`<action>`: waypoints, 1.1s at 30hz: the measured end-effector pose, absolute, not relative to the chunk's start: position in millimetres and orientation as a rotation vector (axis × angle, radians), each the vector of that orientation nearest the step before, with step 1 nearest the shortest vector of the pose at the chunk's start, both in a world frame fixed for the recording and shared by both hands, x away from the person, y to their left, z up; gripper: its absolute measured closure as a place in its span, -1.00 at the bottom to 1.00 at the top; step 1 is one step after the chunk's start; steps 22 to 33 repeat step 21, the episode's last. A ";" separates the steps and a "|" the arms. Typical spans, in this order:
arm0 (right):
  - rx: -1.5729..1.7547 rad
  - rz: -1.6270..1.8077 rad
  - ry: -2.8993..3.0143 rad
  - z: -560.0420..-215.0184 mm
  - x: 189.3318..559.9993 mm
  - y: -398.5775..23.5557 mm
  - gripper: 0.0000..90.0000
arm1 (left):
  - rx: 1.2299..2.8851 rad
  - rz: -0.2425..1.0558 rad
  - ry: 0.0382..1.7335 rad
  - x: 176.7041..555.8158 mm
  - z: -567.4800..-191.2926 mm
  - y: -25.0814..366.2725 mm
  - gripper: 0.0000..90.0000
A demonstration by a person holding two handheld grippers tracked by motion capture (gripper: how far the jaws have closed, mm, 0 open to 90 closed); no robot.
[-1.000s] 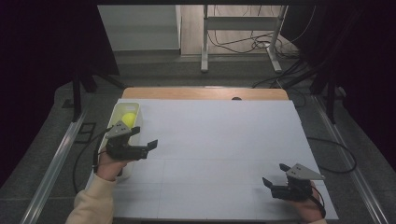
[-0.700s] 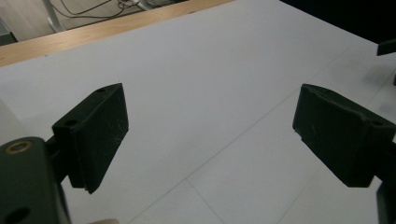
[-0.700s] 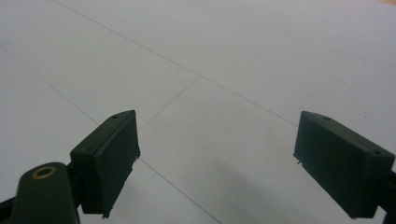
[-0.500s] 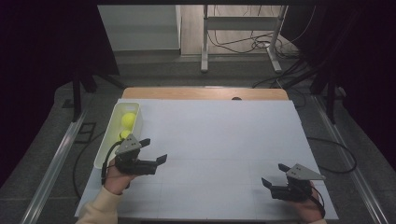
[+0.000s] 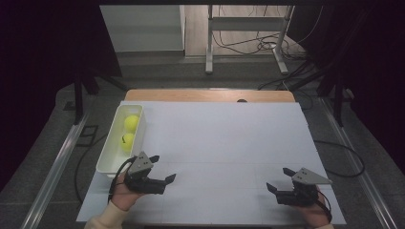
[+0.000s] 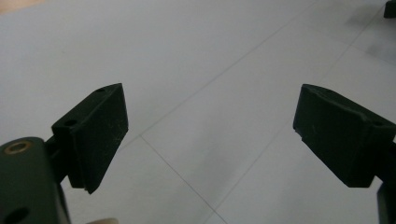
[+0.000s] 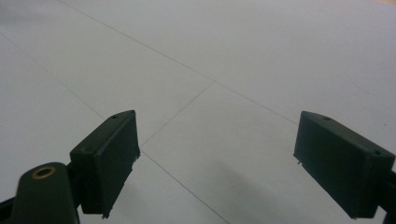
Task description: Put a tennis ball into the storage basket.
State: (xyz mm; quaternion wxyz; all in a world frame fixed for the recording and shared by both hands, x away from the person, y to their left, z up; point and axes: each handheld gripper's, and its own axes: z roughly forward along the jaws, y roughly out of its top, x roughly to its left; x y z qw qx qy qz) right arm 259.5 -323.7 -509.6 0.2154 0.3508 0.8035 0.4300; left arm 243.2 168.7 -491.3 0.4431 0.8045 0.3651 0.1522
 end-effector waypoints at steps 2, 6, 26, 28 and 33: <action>0.970 1.197 2.231 -509.7 259.5 -323.6 -0.68 | 2.006 0.372 0.907 241.7 -494.7 168.5 -0.76; 0.965 1.213 2.243 -509.9 259.0 -322.6 -0.68 | 1.994 0.360 0.939 240.5 -504.7 169.3 -0.75; 0.924 1.223 2.283 -510.9 258.6 -319.8 -0.68 | 1.986 0.355 0.958 243.5 -508.3 171.7 -0.74; 0.924 1.223 2.283 -510.9 258.6 -319.8 -0.68 | 1.986 0.355 0.958 243.5 -508.3 171.7 -0.74; 0.924 1.223 2.283 -510.9 258.6 -319.8 -0.68 | 1.986 0.355 0.958 243.5 -508.3 171.7 -0.74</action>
